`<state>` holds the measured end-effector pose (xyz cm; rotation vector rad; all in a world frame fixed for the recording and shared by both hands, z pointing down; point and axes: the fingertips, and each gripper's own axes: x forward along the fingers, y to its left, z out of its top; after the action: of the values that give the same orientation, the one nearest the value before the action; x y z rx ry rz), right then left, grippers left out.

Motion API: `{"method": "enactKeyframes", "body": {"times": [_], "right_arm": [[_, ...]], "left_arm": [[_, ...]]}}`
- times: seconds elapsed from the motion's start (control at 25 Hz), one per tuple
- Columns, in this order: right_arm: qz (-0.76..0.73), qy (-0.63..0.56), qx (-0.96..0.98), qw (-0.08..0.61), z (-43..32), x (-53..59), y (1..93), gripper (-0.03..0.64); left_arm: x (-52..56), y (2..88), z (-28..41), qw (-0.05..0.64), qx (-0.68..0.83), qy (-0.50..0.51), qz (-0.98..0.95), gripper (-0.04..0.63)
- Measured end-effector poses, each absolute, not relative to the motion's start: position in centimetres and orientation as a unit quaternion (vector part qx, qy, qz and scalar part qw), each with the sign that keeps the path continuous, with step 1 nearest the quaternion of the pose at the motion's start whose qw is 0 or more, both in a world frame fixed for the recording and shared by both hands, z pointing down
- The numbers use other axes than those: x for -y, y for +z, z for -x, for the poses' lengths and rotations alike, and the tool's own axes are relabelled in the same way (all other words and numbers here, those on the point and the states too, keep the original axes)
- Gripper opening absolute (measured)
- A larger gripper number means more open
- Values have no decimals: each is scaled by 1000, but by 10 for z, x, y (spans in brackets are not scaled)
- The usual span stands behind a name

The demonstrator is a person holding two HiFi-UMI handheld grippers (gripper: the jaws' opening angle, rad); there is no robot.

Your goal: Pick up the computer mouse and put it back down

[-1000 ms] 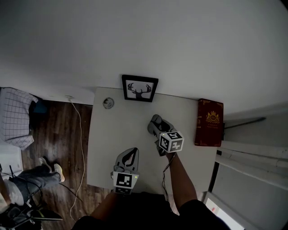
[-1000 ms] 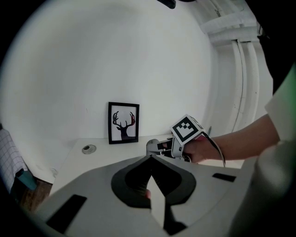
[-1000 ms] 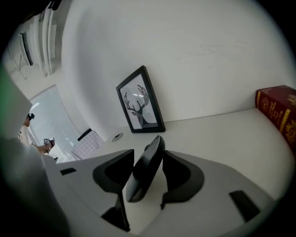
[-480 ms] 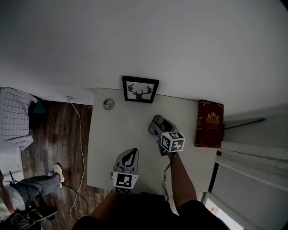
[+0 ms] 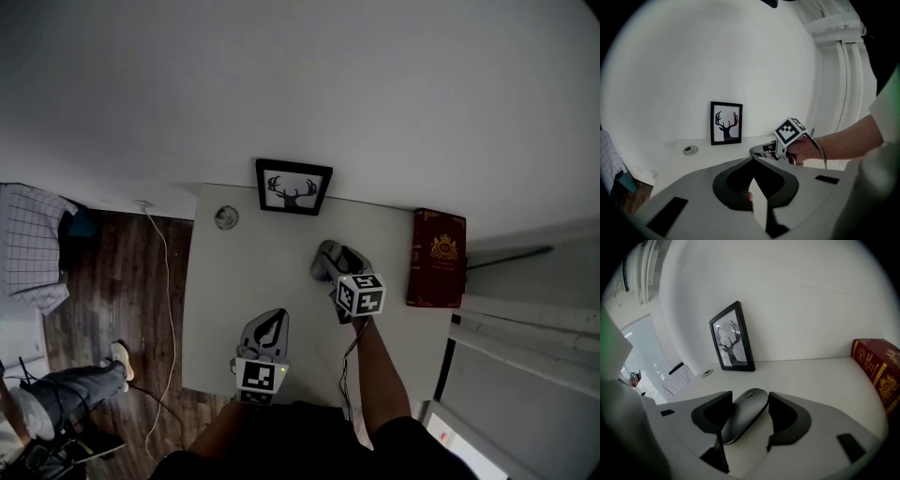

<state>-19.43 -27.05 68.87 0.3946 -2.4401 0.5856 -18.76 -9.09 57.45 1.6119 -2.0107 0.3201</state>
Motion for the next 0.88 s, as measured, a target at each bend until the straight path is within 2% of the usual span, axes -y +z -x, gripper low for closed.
{"method": "enactKeyframes", "body": {"times": [0.44,0.72,0.88], "right_arm": [[-172,185,918,306,185,273,682,244],[-176,157,930,281,178,260,650,241],[-179,128,941,257,173,245,622,194]], "left_arm": [[84,572,186,263,745,117,-602,0],[76,561,179,254,740,115,-612,0],[70,553,171,239,737,112,-622,0]]}}
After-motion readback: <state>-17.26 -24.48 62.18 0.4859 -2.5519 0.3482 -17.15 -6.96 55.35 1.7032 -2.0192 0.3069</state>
